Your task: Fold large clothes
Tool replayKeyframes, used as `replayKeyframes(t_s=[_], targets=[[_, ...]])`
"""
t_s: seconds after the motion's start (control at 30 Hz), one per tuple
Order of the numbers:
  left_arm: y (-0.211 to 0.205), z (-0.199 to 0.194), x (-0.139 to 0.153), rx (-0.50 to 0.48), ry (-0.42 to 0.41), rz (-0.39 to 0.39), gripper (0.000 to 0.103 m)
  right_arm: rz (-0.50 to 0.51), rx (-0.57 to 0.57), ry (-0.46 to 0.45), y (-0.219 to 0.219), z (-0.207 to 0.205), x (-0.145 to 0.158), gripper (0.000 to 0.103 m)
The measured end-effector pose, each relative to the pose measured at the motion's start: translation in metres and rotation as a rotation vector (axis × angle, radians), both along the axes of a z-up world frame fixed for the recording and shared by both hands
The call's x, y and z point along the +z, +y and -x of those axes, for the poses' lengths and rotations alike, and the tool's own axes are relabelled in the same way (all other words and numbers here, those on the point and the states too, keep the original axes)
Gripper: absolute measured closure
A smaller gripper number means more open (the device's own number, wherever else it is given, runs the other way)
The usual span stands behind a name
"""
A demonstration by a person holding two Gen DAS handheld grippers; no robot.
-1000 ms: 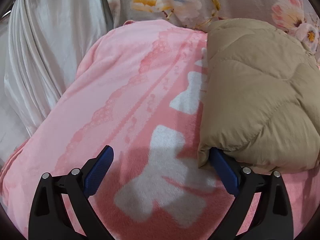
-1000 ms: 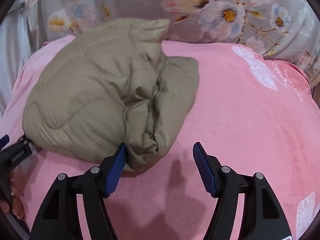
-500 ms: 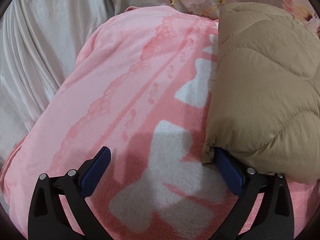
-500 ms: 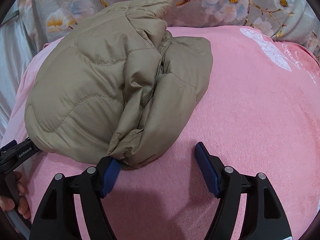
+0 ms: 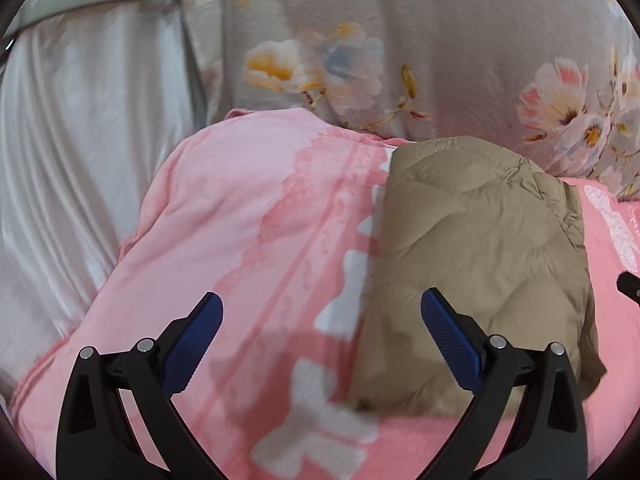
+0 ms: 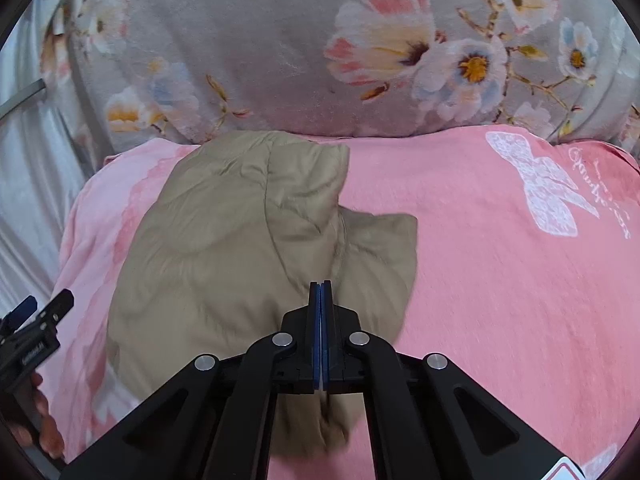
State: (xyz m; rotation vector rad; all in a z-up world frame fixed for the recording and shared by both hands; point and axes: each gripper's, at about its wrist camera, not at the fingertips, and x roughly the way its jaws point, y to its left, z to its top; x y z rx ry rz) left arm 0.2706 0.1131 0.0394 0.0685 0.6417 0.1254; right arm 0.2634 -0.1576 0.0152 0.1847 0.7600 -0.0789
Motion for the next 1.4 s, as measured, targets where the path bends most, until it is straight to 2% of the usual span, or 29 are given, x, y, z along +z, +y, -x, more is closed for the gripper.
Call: replayKeyframes(t_s=[0.1,0.2,0.37,0.53,0.6,0.7,0.8,0.97,1.1,1.2,1.3,1.4], targets=[[-0.022,-0.034,-0.014,-0.012,0.081,0.014,0.006,-0.043,0.014,0.045,0.005,-0.036,-0.006,0.103],[-0.033,-0.050,-0.035,0.001,0.125,-0.021,0.006,-0.050,0.021,0.110,0.009,-0.063,-0.024,0.103],[-0.036,-0.048,-0.045,0.005,0.110,-0.037,0.005,0.001,0.045,0.176,0.018,-0.080,-0.051,0.103],[-0.038,-0.051,-0.044,0.004,0.122,-0.059,0.005,0.066,0.046,0.211,0.026,-0.085,-0.055,0.103],[-0.037,-0.044,-0.039,-0.004,0.132,-0.054,0.006,0.095,0.016,0.193,0.029,-0.069,-0.042,0.103],[-0.035,-0.025,-0.032,-0.030,0.112,-0.038,0.006,0.087,0.027,0.094,0.032,-0.028,-0.023,0.103],[-0.037,-0.006,-0.029,-0.049,0.092,-0.037,0.006,0.107,0.046,0.048,0.039,0.010,-0.019,0.100],[-0.041,0.026,-0.029,-0.070,0.079,-0.014,0.006,0.083,0.056,0.051,0.040,0.045,-0.031,0.095],[-0.047,0.043,-0.044,-0.070,0.097,-0.017,0.006,0.103,0.055,0.125,0.043,0.054,-0.069,0.097],[-0.051,0.038,-0.063,-0.054,0.125,-0.040,0.005,0.118,0.074,0.153,0.048,0.054,-0.095,0.102],[-0.054,0.027,-0.077,-0.046,0.144,-0.056,0.005,0.141,0.068,0.143,0.053,0.058,-0.097,0.102],[-0.055,0.026,-0.076,-0.039,0.146,-0.073,0.005,0.091,0.054,0.141,0.049,0.069,-0.083,0.098]])
